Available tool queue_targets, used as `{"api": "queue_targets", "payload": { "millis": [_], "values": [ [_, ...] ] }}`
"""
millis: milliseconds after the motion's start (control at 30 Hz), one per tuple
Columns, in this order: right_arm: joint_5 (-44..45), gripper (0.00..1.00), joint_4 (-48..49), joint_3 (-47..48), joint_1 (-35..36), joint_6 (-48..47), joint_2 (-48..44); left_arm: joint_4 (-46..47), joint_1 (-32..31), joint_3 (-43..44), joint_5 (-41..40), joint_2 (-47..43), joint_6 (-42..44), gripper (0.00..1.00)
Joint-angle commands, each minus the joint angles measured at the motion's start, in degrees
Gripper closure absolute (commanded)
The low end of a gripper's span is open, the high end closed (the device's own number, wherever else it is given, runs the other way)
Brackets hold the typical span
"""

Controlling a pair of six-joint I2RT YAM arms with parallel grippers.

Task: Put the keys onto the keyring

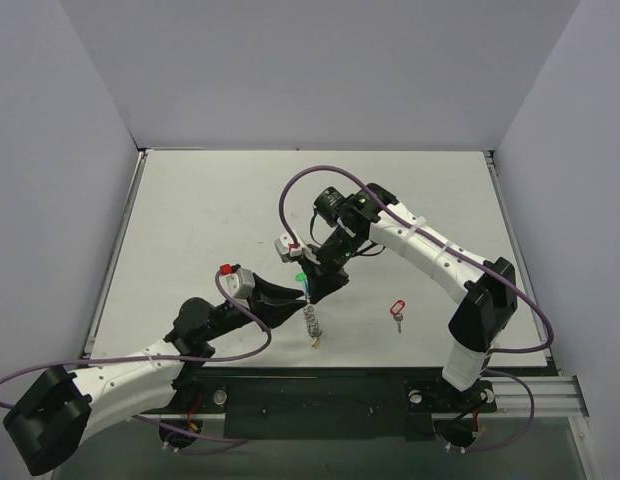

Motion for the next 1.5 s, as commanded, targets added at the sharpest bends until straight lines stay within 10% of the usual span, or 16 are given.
{"api": "queue_targets", "payload": {
  "millis": [0,467,667,1467],
  "values": [
    [-3.9,1.00,-2.3,0.7,0.1,-0.4,-0.3,4.1,0.2,2.6,2.0,0.6,-0.6,0.64],
    [-3.5,1.00,-2.2,1.3,0.0,0.2,0.1,4.5,-0.5,4.6,2.5,3.7,-1.0,0.75],
    [-3.3,1.00,-2.2,1.3,0.2,0.5,0.3,2.8,-0.8,5.4,2.2,4.1,-0.8,1.00],
    [2.0,0.68,-5.7,2.1,-3.6,-2.8,-3.8,-17.5,-1.0,8.7,2.0,-4.5,8.9,1.00]
  ]
}}
